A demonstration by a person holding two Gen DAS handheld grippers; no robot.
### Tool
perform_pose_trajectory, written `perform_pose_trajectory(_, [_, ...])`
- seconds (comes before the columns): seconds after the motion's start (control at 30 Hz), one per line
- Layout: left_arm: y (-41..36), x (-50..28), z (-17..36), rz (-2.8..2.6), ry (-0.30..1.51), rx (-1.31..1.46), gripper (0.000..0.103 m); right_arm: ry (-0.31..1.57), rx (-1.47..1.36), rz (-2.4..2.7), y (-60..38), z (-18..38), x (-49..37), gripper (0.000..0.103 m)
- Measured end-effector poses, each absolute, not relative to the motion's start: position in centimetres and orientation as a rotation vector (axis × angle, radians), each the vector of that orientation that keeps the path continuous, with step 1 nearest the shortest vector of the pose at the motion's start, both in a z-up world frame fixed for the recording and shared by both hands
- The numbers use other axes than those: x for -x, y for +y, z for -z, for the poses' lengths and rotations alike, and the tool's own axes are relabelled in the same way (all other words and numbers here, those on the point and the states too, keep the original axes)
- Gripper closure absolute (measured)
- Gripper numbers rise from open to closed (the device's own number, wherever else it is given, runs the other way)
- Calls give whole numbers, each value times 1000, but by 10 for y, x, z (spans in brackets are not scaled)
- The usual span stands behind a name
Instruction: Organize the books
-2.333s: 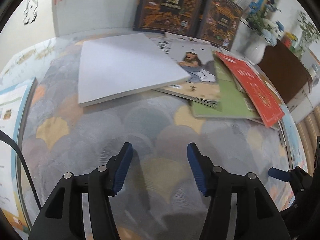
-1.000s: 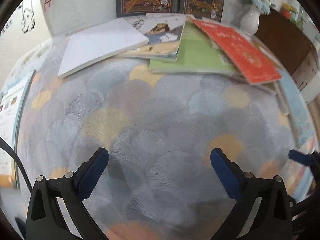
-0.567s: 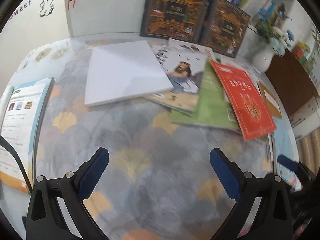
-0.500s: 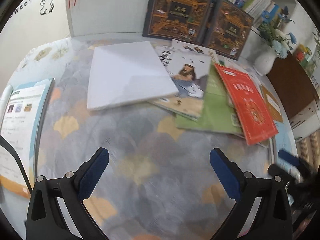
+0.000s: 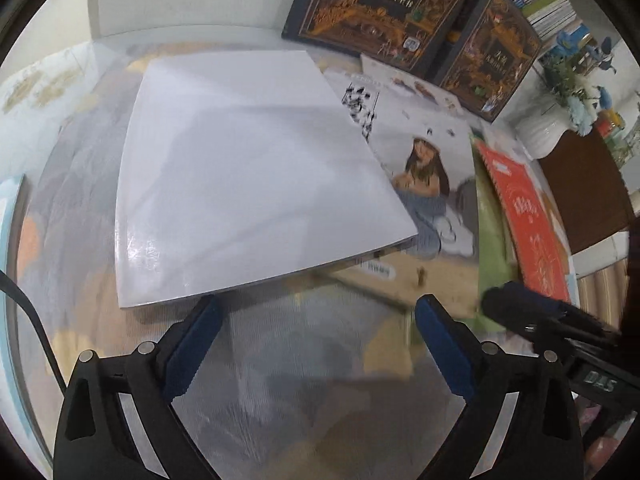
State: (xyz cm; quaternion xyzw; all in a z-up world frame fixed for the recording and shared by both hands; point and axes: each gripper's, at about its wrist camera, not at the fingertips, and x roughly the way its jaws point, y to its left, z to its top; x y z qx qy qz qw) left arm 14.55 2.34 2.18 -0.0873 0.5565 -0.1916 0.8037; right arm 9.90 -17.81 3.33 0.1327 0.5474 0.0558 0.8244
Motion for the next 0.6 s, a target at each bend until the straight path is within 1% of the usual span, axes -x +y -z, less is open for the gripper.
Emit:
perform_pose_trajectory(0.2, [26,-156,-21,421,1171,246,7,1134,-296,-76,-170,-29,-121,47])
perform_pose_trajectory(0.43, [34,-158,-21,382,1120,286,7,1113,-180,-69,-157,-29,-124,47])
perform_pose_trajectory(0.6, [47,-174,-21,349,1108,327,7,1117,-121,-79,-153,-27,-127,47])
